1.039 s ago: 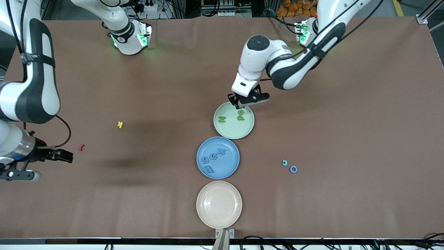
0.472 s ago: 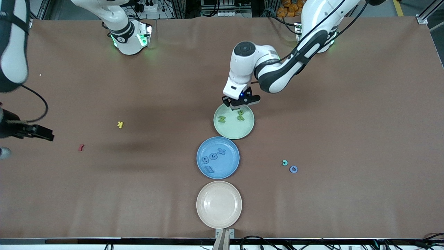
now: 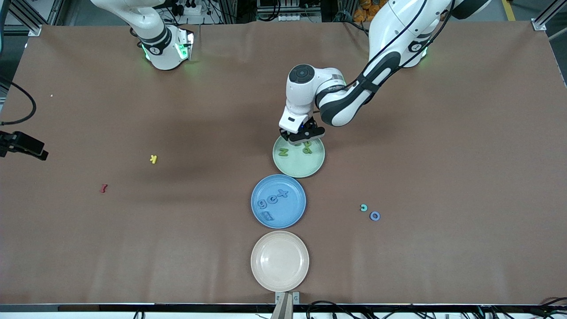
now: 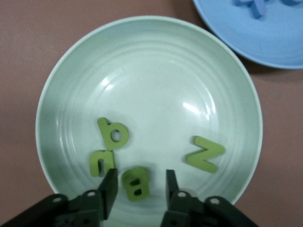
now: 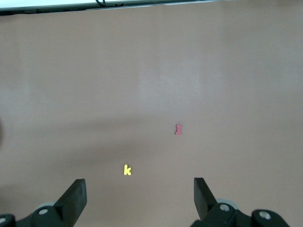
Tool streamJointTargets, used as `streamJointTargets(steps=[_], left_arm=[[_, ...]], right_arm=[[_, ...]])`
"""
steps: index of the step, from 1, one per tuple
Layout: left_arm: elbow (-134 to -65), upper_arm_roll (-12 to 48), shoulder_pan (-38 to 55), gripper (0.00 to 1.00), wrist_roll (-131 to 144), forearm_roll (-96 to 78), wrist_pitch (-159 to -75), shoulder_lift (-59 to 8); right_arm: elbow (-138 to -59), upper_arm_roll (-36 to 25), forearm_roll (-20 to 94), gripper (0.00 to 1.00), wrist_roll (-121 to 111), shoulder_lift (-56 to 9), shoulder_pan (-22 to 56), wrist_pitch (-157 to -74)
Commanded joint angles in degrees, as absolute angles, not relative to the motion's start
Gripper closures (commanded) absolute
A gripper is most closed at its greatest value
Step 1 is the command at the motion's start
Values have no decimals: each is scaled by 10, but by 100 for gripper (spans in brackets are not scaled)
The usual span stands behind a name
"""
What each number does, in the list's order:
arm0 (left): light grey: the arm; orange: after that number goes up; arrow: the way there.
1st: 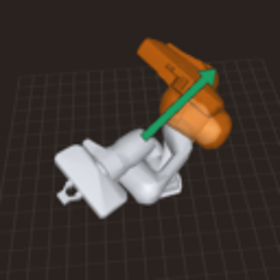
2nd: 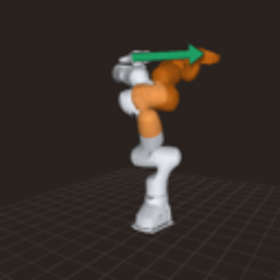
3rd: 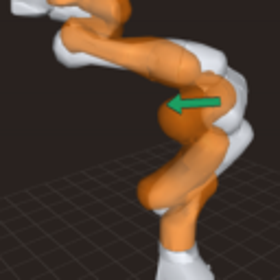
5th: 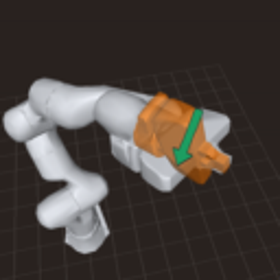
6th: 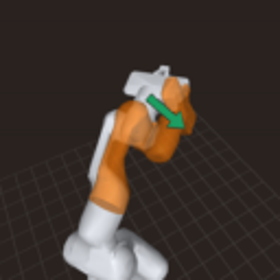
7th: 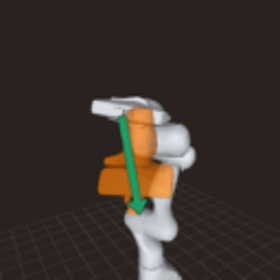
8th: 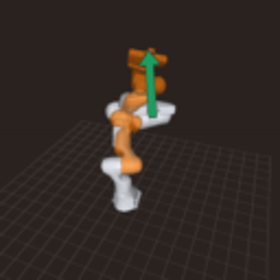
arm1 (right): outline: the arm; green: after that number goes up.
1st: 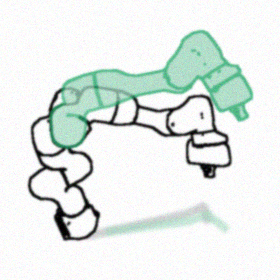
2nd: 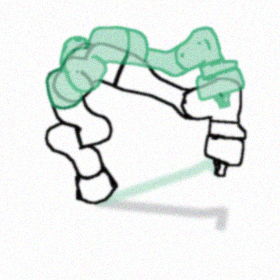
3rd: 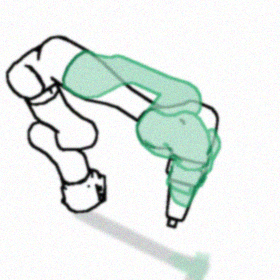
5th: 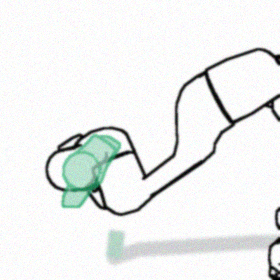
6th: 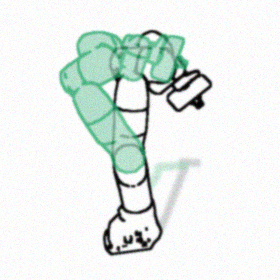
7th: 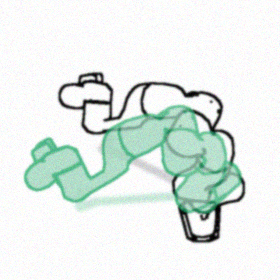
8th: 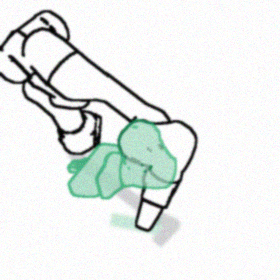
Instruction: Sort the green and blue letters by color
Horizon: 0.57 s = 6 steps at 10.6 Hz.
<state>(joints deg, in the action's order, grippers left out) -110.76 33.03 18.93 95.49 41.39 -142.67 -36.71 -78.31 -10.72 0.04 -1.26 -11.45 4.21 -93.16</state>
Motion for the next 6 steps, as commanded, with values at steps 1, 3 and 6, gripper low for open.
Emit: streamJointTargets(steps=[1,3,6], left_arm=[[-1092,316,179,0,964,417,-1414,-360],[-1064,316,155,0,951,419,-1345,-352],[-1007,317,106,0,843,381,-1294,-354]], right_arm=[[-799,-102,-2,0,-7,-63,55,-890],[-799,-101,2,0,-11,-44,50,-872],[-799,-100,3,0,-11,-43,49,-876]])
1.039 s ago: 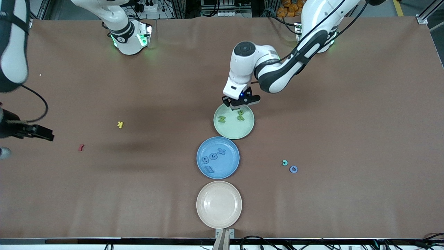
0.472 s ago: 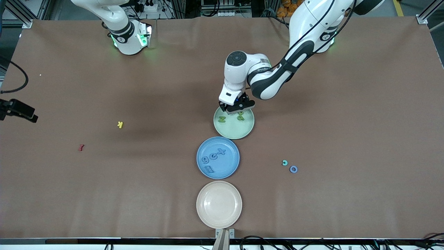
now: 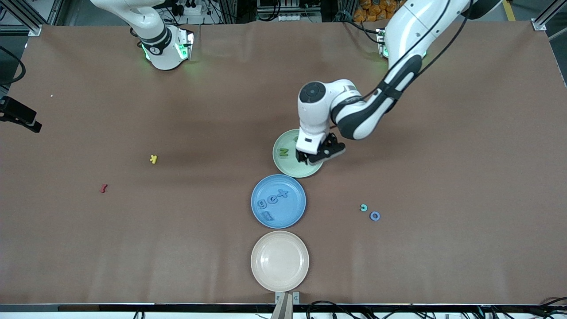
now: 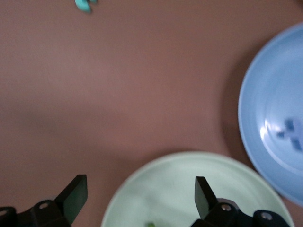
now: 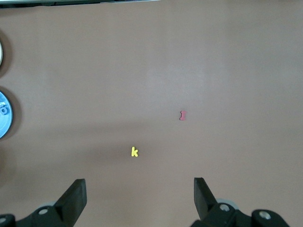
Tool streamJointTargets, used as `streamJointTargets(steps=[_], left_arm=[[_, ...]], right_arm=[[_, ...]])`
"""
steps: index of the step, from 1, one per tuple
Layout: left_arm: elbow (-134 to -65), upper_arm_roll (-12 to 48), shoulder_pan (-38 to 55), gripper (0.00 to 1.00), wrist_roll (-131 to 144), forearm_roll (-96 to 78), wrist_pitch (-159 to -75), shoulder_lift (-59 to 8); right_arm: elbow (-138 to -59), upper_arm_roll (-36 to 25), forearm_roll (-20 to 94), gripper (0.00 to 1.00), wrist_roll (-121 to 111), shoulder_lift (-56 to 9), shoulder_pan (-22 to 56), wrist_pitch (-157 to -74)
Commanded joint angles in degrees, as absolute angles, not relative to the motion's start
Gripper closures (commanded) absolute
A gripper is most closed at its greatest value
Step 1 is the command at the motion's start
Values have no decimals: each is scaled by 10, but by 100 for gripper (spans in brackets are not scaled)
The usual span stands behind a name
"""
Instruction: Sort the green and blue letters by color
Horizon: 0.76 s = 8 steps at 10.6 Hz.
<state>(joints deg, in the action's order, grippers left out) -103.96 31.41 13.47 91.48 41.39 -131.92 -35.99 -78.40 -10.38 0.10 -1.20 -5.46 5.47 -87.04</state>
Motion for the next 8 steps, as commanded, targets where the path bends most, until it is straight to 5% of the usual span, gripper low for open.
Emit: streamJointTargets(steps=[1,8], left_arm=[[-1000,316,97,0,799,357,-1283,-351],[-991,332,-43,0,557,281,-1213,-308]], right_arm=[[-799,-99,3,0,-11,-43,43,-878],[-801,-93,3,0,-40,-47,-1,-879]])
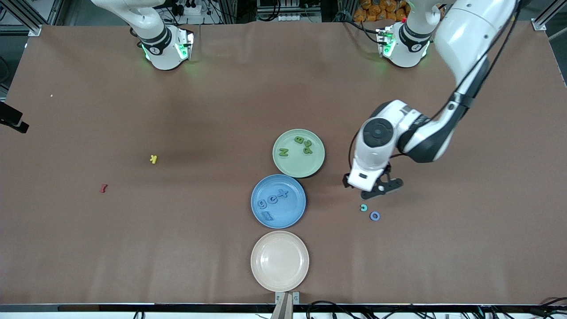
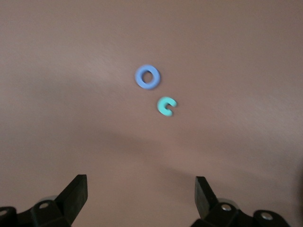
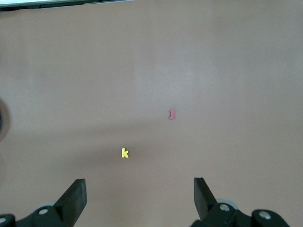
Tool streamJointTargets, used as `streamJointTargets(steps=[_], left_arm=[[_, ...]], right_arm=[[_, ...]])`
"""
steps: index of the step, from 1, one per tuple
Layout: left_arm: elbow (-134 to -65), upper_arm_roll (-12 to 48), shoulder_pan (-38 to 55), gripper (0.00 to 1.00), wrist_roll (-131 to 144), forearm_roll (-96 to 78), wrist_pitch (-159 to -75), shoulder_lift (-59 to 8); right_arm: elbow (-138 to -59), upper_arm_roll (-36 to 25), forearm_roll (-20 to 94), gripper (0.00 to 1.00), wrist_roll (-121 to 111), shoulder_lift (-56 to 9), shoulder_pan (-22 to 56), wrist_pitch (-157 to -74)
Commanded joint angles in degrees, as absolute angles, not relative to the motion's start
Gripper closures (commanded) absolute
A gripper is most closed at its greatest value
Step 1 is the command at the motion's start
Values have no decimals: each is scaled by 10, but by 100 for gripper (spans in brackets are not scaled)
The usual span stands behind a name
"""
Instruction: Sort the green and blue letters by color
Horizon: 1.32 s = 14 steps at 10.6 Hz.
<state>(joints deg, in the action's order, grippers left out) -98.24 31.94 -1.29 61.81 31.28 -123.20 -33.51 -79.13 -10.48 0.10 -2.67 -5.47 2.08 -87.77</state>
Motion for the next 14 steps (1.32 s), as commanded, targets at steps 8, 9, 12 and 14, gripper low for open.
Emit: streamJointTargets(steps=[8,9,12,14], left_arm=[[-1150,118,45,0,188,-21,-1194,-84],[-1174,79,65,0,149,-42,-1194,-57],[-1206,69,58,0,129,-45,-1194,3],[-1203,58,44,0,126,-43,-1194,43]], right_arm=[[-801,-69,9,0,-26,-55,-17,-873],[-801,-70,23,0,-25,-55,-17,-870],[-801,-58,41,0,-30,-55,-17,-857],[-801,-59,41,0,-31,-54,-12,-859]])
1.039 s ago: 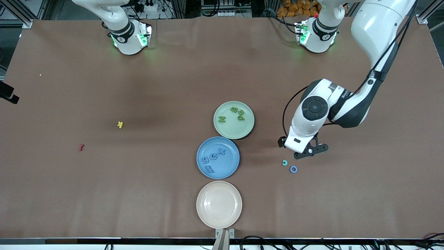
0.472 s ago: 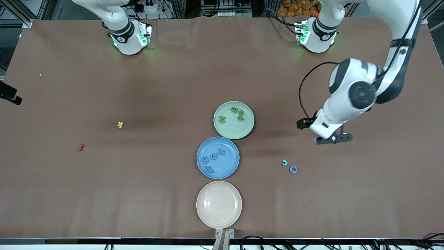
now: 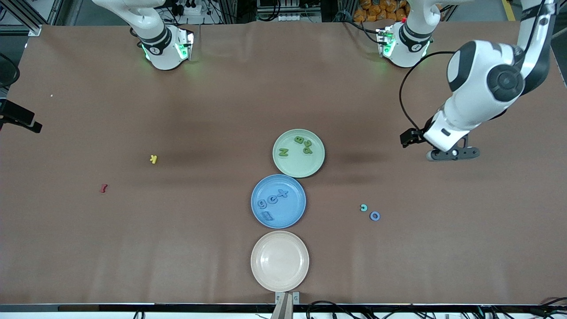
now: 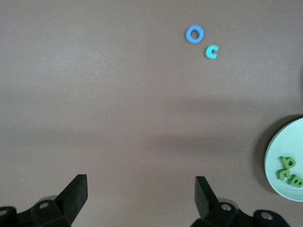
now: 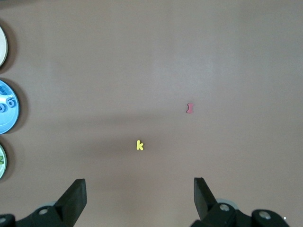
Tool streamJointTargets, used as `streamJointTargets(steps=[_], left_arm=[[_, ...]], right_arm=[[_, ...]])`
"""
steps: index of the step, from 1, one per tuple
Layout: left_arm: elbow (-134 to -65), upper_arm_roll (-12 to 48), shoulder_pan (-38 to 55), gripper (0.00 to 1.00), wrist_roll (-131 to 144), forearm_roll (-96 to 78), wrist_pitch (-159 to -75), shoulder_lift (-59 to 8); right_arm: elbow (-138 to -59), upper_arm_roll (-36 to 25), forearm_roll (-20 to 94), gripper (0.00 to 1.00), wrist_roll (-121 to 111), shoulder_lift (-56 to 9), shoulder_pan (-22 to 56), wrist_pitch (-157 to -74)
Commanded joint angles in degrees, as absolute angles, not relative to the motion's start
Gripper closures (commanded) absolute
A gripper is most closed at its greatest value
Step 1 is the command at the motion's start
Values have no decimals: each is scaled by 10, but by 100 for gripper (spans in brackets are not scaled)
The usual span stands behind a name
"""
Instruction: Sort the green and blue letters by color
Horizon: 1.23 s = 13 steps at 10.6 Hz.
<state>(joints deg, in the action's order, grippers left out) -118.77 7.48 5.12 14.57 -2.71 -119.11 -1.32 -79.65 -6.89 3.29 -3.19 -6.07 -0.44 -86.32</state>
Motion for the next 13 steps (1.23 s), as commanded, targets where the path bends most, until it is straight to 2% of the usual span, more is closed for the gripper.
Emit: streamJointTargets(steps=[1,4,6,8,10,13], left_arm=[[-1190,57,36,0,129,-43,-1194,60],[-1101,58,28,0,128,-15,-1174,60],[-1045,58,27,0,127,-7,-1097,59],[-986,58,18,0,63,-11,-982,58],[-959,58,18,0,42,-9,-923,59],[-931,58,16,0,41,3,-902,59]], right_arm=[[-801,-58,41,0,-31,-54,-14,-857],[-801,-56,41,0,-31,-51,-17,-853],[-802,-56,41,0,-32,-54,-15,-853],[-802,-57,40,0,-32,-54,-13,-854],[-802,-57,40,0,-31,-55,-13,-855],[-802,-57,38,0,-31,-57,-13,-857]])
